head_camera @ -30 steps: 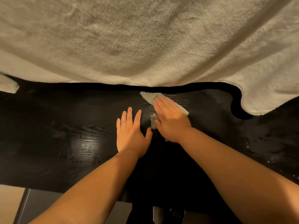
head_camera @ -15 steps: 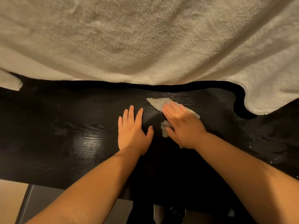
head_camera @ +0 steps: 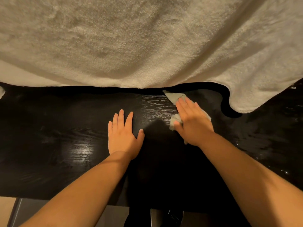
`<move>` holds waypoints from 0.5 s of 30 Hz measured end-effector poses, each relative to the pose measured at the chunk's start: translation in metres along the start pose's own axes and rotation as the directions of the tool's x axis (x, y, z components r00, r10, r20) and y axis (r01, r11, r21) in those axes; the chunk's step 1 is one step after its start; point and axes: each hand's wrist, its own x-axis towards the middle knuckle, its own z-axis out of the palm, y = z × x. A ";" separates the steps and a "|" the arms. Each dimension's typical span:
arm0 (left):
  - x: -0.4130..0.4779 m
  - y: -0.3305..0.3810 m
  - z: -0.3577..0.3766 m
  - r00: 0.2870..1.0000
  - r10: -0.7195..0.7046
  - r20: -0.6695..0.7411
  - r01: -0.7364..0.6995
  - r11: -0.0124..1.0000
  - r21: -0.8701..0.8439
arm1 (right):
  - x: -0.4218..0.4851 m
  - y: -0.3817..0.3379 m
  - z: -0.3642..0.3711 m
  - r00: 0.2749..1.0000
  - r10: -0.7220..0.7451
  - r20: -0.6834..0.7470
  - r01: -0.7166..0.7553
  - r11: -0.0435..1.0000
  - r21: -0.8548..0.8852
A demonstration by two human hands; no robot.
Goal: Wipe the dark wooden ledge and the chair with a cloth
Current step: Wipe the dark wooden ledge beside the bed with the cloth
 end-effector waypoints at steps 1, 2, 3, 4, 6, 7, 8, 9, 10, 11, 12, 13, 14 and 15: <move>0.000 -0.001 0.001 1.000 0.000 -0.002 0.000 1.000 0.001 | 0.001 0.014 -0.001 0.999 0.052 0.009 -0.051 0.999 -0.010; 0.000 -0.001 0.001 1.000 -0.002 -0.004 0.002 1.000 -0.001 | 0.006 0.029 -0.002 0.991 0.134 0.013 -0.134 0.991 -0.023; 0.000 -0.001 0.002 1.000 -0.003 -0.004 0.003 1.000 -0.005 | 0.014 0.043 -0.003 0.971 0.237 0.018 -0.236 0.971 -0.036; 0.000 -0.001 0.002 1.000 -0.003 -0.003 0.003 1.000 -0.007 | 0.024 0.055 -0.005 0.944 0.330 0.021 -0.329 0.944 -0.035; 0.000 -0.001 0.002 1.000 -0.002 0.000 0.002 1.000 -0.004 | 0.034 0.064 -0.010 0.899 0.436 0.047 -0.435 0.900 -0.026; 0.000 -0.001 0.001 1.000 -0.003 0.004 0.003 1.000 -0.003 | 0.034 0.059 -0.010 0.893 0.448 0.047 -0.447 0.894 -0.023; 0.000 -0.001 0.001 1.000 -0.005 0.008 0.005 1.000 -0.003 | 0.029 0.050 -0.006 0.905 0.426 0.017 -0.425 0.904 -0.033; 0.000 -0.001 0.001 1.000 -0.007 0.011 0.007 1.000 -0.003 | 0.020 0.036 -0.002 0.925 0.379 -0.031 -0.380 0.924 -0.048; 0.000 0.000 0.000 1.000 -0.008 0.010 0.008 1.000 -0.002 | 0.007 0.021 0.002 0.944 0.323 -0.071 -0.327 0.943 -0.060; 0.000 0.000 -0.001 1.000 -0.010 0.008 0.010 1.000 -0.003 | -0.007 0.007 0.005 0.960 0.271 -0.075 -0.275 0.960 -0.057; -0.001 0.001 -0.001 1.000 -0.013 0.006 0.013 1.000 -0.009 | -0.019 -0.002 0.007 0.976 0.212 -0.044 -0.214 0.976 -0.048; -0.001 0.001 -0.001 1.000 -0.016 0.006 0.016 1.000 -0.014 | -0.026 -0.004 0.005 0.987 0.161 -0.001 -0.161 0.986 -0.036; -0.001 0.001 -0.002 1.000 -0.017 0.008 0.017 1.000 -0.016 | -0.027 0.003 0.001 0.992 0.116 0.041 -0.115 0.993 -0.028; -0.001 0.001 -0.002 1.000 -0.016 0.009 0.016 1.000 -0.013 | -0.024 0.014 -0.002 0.993 0.101 0.061 -0.099 0.995 -0.033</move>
